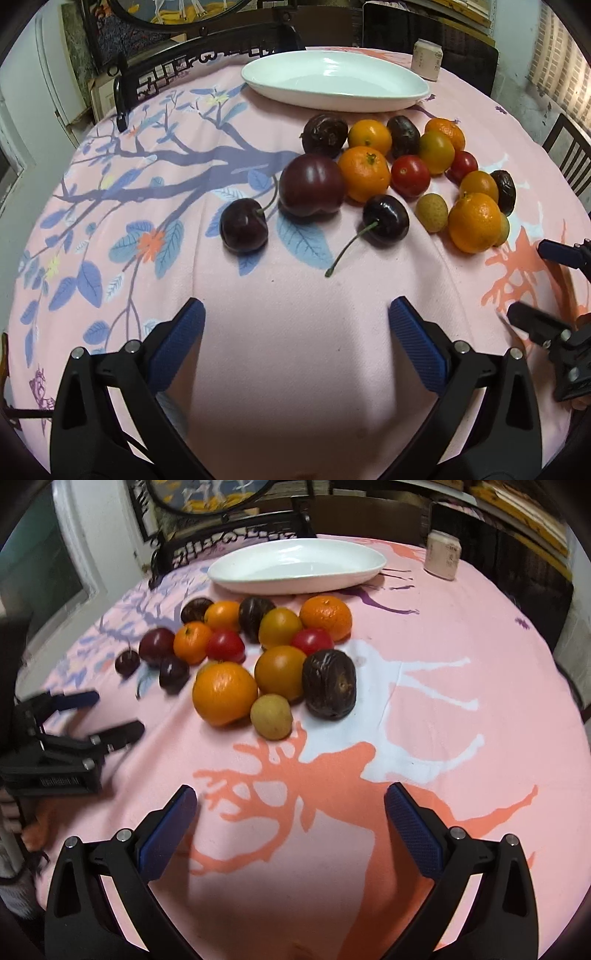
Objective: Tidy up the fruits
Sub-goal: 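Grasp a dark cherry with the left tool while the right tool grasps a dark round fruit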
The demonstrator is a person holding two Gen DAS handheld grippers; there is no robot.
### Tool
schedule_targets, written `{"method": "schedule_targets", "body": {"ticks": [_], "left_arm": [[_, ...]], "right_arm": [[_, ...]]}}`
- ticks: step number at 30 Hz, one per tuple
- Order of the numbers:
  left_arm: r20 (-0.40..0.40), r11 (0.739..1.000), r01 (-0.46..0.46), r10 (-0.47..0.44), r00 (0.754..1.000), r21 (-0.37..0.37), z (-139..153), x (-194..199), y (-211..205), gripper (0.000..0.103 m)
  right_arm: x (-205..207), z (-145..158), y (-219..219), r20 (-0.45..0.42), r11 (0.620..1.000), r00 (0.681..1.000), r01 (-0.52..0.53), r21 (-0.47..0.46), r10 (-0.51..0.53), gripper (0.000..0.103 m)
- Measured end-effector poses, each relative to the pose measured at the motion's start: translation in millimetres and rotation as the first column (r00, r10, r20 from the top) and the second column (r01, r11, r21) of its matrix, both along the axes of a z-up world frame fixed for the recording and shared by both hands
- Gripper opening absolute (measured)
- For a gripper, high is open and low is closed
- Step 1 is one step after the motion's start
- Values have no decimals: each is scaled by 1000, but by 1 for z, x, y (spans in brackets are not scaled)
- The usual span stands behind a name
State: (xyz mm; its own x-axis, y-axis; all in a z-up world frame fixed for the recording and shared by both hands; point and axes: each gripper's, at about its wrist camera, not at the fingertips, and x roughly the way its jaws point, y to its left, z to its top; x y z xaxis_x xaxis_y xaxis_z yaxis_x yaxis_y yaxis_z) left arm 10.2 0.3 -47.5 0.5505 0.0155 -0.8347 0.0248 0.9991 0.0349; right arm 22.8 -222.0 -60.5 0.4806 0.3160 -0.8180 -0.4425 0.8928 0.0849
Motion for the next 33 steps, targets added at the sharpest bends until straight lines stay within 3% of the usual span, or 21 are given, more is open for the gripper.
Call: {"method": "schedule_targets", "body": {"ticks": [3, 10, 15, 18, 21, 24, 26, 28, 33], "left_arm": [[5, 999, 37, -37, 999, -10, 1, 1, 3, 101], [6, 998, 71, -71, 997, 1, 5, 9, 3, 101], [44, 989, 148, -147, 988, -13, 14, 12, -3, 101], [65, 990, 125, -121, 990, -58, 18, 13, 11, 101], [91, 990, 100, -92, 992, -99, 25, 17, 29, 101], [113, 995, 91, -86, 990, -44, 29, 22, 35, 90], [105, 995, 100, -97, 990, -24, 28, 26, 37, 69], [81, 993, 117, -115, 990, -25, 22, 31, 36, 58], [91, 991, 137, -136, 986, -3, 20, 41, 31, 53]], "right_arm": [[-3, -4, 2, 13, 998, 999, -40, -56, 41, 102], [-3, -2, -3, 8, 993, 995, -104, -52, 104, 102], [6, 9, -34, -3, 988, 999, -44, 151, 45, 102], [9, 13, -46, -5, 974, 1000, -12, 226, 13, 102], [7, 17, -44, 16, 973, 1000, -23, 231, 20, 102], [5, 19, -41, 27, 973, 999, -36, 228, 31, 102], [4, 21, -43, 37, 970, 999, -30, 240, 22, 102], [5, 21, -45, 41, 969, 999, -24, 246, 14, 102], [6, 19, -46, 32, 968, 999, -25, 249, 18, 101]]}}
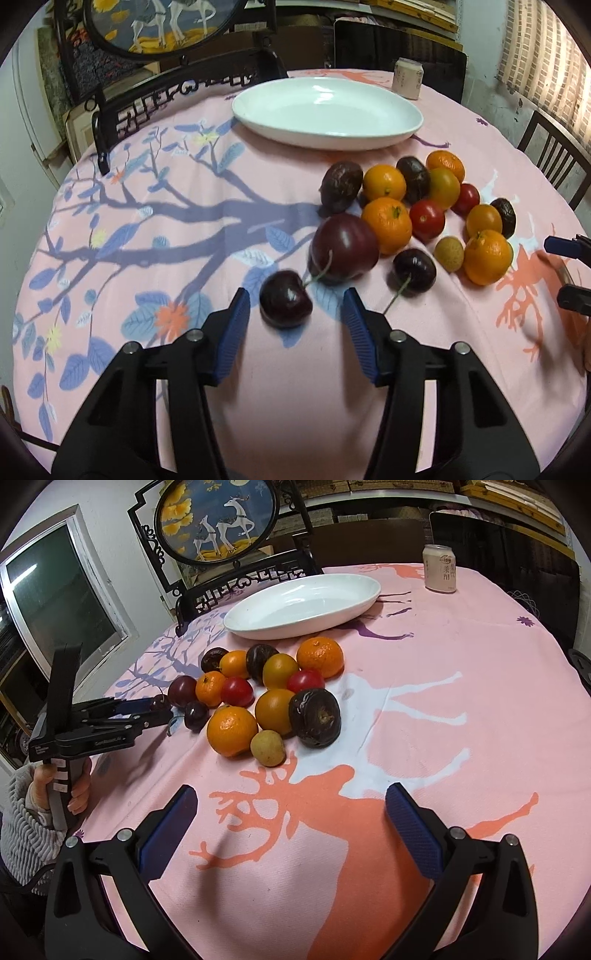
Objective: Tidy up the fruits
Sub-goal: 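Grasp a dark cherry with the left tool while the right tool grasps a dark round fruit, then carry both held fruits onto the white plate and open both tools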
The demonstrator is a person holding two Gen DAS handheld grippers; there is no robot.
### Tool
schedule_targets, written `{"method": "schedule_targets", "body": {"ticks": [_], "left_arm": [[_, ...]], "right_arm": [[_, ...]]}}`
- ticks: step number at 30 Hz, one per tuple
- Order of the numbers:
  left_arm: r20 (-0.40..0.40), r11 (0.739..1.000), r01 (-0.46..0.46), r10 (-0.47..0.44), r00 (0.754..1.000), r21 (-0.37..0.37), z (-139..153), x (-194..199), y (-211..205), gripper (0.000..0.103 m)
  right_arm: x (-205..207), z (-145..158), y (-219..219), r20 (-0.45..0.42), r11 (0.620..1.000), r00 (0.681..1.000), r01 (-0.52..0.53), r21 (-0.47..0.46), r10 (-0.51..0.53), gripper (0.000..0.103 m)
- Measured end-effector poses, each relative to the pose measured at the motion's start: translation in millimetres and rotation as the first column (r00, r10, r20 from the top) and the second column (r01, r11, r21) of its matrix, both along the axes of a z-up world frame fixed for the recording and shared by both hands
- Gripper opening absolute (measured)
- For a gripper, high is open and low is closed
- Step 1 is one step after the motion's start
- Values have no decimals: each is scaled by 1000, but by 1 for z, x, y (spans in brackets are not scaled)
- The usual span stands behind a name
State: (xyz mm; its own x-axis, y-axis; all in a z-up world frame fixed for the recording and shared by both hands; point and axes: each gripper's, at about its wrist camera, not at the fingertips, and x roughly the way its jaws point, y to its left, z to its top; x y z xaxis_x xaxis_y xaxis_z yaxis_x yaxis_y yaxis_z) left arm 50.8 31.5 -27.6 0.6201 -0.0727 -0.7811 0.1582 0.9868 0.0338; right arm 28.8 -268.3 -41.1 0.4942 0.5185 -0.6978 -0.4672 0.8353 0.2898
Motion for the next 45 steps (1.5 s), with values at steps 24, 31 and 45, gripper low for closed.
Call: {"method": "schedule_targets", "body": {"ticks": [24, 31, 45], "left_arm": [[-18, 999, 12, -13, 1000, -53, -7, -5, -1, 29], [32, 996, 11, -8, 999, -86, 13, -7, -3, 29], [66, 990, -41, 51, 997, -137, 59, 120, -35, 29]], "right_arm": [[72, -14, 1, -191, 986, 982, 46, 159, -15, 36], [67, -5, -8, -153, 980, 988, 59, 189, -30, 36], [162, 49, 52, -62, 976, 994, 96, 195, -86, 37]]}}
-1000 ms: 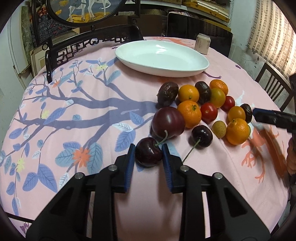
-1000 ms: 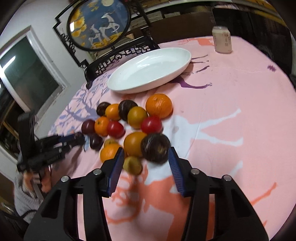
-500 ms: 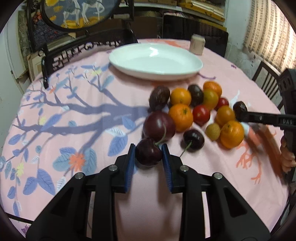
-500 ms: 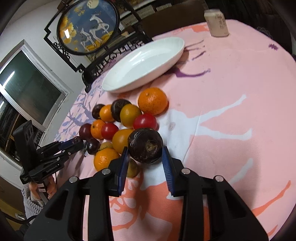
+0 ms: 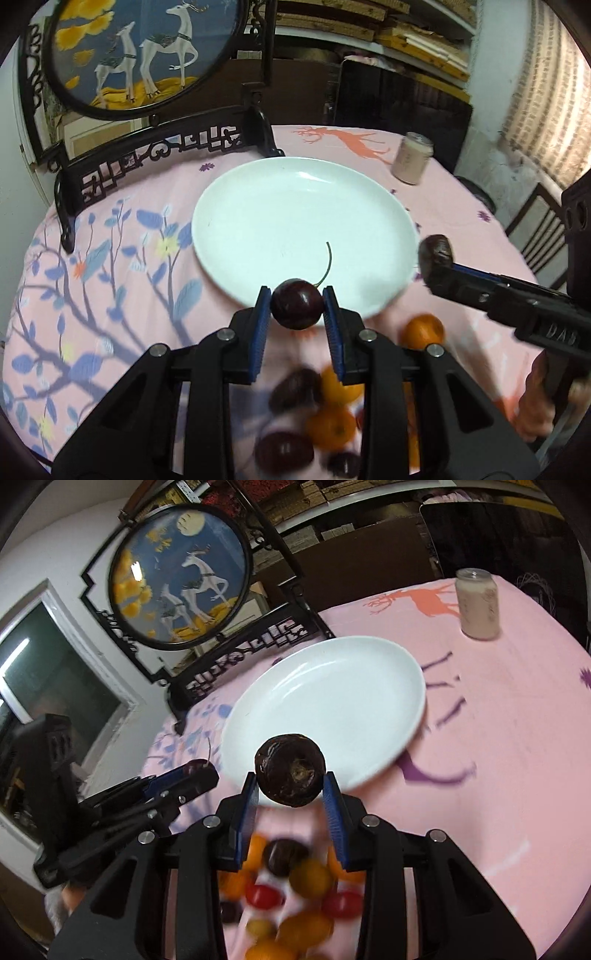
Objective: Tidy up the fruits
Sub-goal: 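Carry both held fruits onto the white plate and open both tools, then grasp a large dark red plum with the left tool while the right tool grasps a small yellow fruit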
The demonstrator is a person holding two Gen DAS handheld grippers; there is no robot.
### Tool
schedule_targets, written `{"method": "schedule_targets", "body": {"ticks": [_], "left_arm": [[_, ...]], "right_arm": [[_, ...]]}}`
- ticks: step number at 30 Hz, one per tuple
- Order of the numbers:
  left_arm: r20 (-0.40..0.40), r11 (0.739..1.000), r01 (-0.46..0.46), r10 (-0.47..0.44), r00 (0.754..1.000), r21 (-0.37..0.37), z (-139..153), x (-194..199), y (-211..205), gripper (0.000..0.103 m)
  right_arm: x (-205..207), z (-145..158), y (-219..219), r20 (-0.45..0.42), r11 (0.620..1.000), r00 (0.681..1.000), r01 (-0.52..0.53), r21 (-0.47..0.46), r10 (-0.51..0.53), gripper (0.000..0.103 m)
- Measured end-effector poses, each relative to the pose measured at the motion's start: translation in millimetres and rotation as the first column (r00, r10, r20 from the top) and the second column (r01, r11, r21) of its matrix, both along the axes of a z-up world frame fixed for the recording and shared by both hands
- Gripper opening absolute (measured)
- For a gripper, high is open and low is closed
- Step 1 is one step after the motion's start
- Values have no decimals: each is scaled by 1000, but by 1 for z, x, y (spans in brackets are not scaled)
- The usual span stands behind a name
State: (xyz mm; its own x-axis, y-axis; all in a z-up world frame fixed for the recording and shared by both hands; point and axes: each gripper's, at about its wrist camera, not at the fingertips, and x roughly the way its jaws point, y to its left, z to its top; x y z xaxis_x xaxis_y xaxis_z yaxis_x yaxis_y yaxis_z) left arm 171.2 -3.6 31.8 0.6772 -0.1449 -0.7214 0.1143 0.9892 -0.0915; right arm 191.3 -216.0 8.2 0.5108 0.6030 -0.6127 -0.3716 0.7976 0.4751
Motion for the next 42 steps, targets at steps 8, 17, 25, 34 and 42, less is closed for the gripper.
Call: {"method": "schedule_targets", "body": {"ticks": [8, 17, 25, 34, 42], "left_arm": [[-5, 1000, 9, -9, 1000, 29, -21, 19, -5, 62], [3, 999, -43, 43, 999, 16, -20, -3, 20, 64], [-4, 995, -83, 83, 997, 52, -32, -51, 33, 80], [-2, 993, -69, 69, 998, 99, -45, -102, 27, 83], [1, 992, -42, 42, 999, 121, -47, -109, 19, 83]], "right_arm": [[22, -13, -3, 54, 999, 998, 32, -38, -30, 62], [1, -10, -28, 29, 998, 998, 58, 13, -58, 63], [-37, -18, -64, 5, 984, 989, 150, 97, -151, 99], [-83, -16, -67, 47, 990, 995, 77, 122, -83, 102], [-101, -15, -55, 92, 997, 995, 35, 75, -42, 102]]}}
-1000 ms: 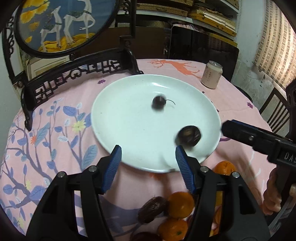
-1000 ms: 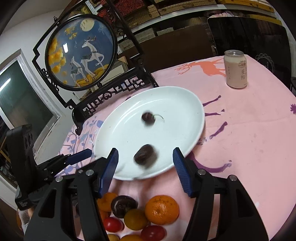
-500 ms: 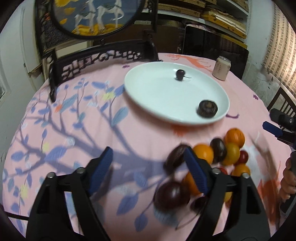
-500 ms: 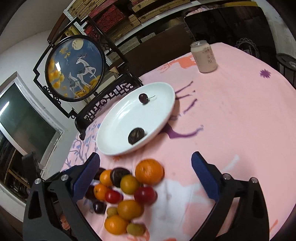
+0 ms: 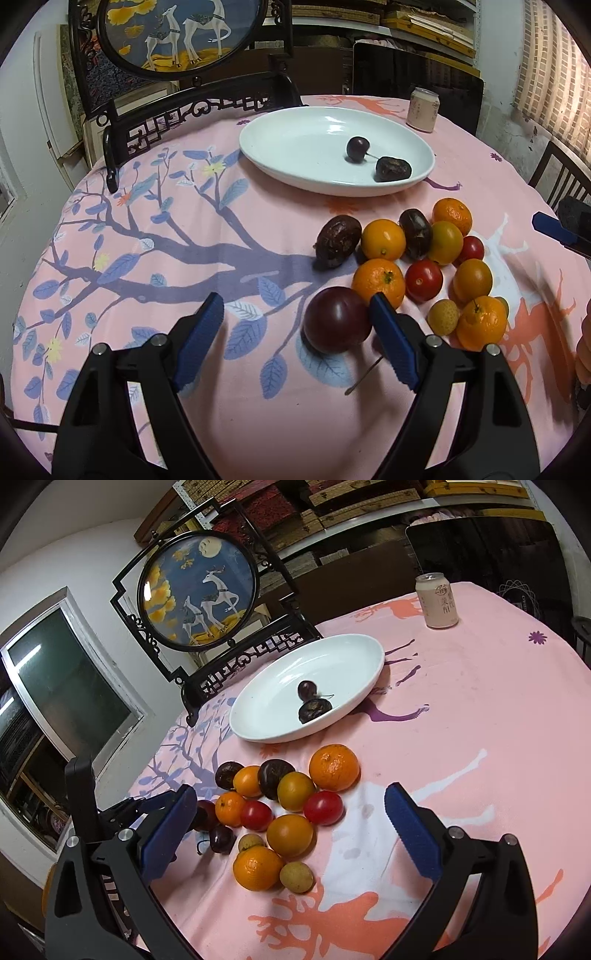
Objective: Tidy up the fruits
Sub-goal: 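Grasp a large dark red plum with the left tool while the right tool grasps a small yellow fruit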
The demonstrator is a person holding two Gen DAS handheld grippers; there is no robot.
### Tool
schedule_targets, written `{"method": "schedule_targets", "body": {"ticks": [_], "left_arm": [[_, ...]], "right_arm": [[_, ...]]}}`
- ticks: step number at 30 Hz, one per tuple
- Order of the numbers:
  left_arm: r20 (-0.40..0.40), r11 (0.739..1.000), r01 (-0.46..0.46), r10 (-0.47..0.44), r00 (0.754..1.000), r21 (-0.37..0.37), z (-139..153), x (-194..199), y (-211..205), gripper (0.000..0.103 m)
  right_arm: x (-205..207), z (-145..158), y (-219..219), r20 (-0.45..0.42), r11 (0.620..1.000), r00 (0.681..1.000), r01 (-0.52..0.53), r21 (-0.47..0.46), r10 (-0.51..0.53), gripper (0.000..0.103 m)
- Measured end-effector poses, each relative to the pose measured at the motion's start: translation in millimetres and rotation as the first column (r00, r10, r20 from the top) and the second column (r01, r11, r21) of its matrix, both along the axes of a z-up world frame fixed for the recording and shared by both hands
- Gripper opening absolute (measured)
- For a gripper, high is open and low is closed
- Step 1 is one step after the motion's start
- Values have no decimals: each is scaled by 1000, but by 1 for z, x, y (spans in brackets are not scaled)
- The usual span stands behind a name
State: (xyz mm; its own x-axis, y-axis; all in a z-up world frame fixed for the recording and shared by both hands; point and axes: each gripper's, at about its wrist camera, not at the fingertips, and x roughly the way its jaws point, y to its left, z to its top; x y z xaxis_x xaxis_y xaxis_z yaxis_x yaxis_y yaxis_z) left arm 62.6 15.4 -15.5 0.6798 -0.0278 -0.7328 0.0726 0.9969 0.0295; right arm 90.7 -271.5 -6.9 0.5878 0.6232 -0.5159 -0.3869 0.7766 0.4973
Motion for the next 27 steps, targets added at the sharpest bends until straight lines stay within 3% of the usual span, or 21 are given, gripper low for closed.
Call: {"method": "schedule_targets", "body": {"ticks": [10, 12, 14, 17, 25, 27], "left_arm": [[12, 993, 102, -103, 995, 66, -3, -13, -20, 81], [4, 993, 111, -111, 994, 42, -3, -13, -18, 71], [-16, 993, 117, -117, 993, -3, -5, -14, -13, 55], [-27, 991, 127, -128, 991, -38, -6, -20, -10, 52], [-63, 991, 135, -135, 989, -13, -16, -13, -18, 51], [-69, 989, 149, -149, 986, -5, -17, -13, -21, 40]], "right_arm": [[5, -6, -5, -51, 999, 999, 4, 33, -3, 102], [5, -7, -4, -52, 1000, 999, 5, 29, -3, 102], [6, -8, -5, -55, 1000, 998, 9, 25, -7, 102], [7, -8, -5, -59, 1000, 998, 13, 23, -11, 102], [5, -9, 3, -52, 1000, 999, -6, -16, 5, 102], [5, -9, 5, -46, 999, 999, -13, -42, 11, 102]]}}
